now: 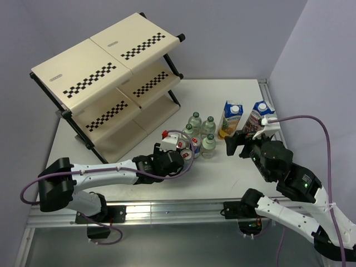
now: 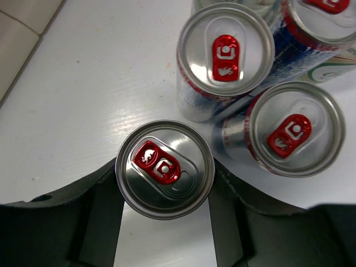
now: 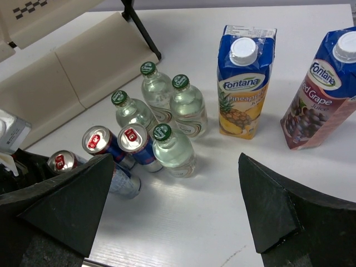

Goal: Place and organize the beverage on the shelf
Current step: Pick up the drink from the center of the board.

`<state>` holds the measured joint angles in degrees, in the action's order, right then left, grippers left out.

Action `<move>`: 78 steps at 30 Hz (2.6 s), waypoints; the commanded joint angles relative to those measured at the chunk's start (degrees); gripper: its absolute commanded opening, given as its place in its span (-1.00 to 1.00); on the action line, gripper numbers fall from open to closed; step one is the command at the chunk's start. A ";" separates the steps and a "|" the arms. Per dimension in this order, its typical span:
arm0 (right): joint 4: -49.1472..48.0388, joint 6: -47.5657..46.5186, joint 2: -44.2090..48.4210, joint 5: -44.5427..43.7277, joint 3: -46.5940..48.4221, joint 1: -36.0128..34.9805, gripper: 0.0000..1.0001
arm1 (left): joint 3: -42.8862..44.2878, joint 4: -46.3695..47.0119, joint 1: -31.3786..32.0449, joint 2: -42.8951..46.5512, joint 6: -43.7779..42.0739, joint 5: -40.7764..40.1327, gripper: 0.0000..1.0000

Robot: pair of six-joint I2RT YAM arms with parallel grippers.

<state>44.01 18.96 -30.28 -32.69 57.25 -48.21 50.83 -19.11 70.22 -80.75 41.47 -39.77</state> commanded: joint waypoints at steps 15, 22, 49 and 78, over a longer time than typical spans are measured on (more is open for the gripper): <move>-15.70 -6.83 -3.73 26.13 -6.71 0.13 0.94 | 16.40 -27.89 2.29 10.77 12.49 -11.39 -0.99; -29.74 -8.94 -8.91 49.26 -11.37 0.04 0.88 | 20.89 -30.72 2.29 18.43 6.18 -3.24 -0.99; -56.83 -12.81 -26.41 86.64 -11.38 -4.18 0.61 | 27.39 -23.24 2.29 25.21 -17.92 35.46 -0.99; -63.52 -15.79 -25.35 66.01 -9.36 -7.78 -1.00 | 28.10 -23.69 2.29 30.20 -14.85 6.30 0.99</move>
<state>-14.20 4.73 -57.93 38.81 44.97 -55.72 78.06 -47.46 72.86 -54.28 24.95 -20.82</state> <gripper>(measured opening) 0.613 0.995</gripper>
